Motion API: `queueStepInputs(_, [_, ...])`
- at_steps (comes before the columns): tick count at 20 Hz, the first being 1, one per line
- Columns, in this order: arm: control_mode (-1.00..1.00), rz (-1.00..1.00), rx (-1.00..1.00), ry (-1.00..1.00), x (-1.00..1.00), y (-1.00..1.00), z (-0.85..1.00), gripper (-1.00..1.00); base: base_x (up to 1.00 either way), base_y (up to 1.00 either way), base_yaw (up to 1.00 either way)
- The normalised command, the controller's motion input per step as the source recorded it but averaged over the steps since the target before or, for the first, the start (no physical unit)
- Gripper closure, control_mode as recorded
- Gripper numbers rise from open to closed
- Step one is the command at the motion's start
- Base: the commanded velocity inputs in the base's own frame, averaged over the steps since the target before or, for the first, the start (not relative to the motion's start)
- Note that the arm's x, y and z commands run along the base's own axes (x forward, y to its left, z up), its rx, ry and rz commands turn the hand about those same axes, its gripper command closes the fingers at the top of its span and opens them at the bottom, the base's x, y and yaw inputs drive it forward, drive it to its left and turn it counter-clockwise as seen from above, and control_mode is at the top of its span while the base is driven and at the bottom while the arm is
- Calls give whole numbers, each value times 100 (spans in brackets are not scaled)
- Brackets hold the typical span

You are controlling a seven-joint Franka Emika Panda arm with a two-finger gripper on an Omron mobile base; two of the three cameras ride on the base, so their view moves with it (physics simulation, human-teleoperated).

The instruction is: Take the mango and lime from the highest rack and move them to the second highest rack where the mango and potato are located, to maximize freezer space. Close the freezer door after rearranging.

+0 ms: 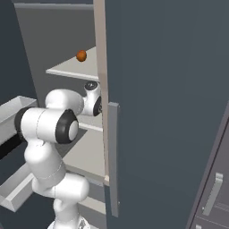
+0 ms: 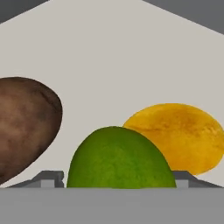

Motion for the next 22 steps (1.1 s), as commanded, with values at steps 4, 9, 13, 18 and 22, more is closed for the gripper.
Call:
queueStepInputs(4, [-100,1,0,0,-38,12,-20,-100,0,0,0])
queueStepInputs(9, [-100,0,0,-6,-44,13,12,-100,0,0,0])
queueStepInputs(13, [-100,0,0,-14,-50,13,50,-100,0,0,0])
queueStepInputs(18, [-100,0,0,-1,-64,16,43,-100,0,0,0])
queueStepInputs(22, [-100,0,0,0,-70,9,60,-100,0,0,0])
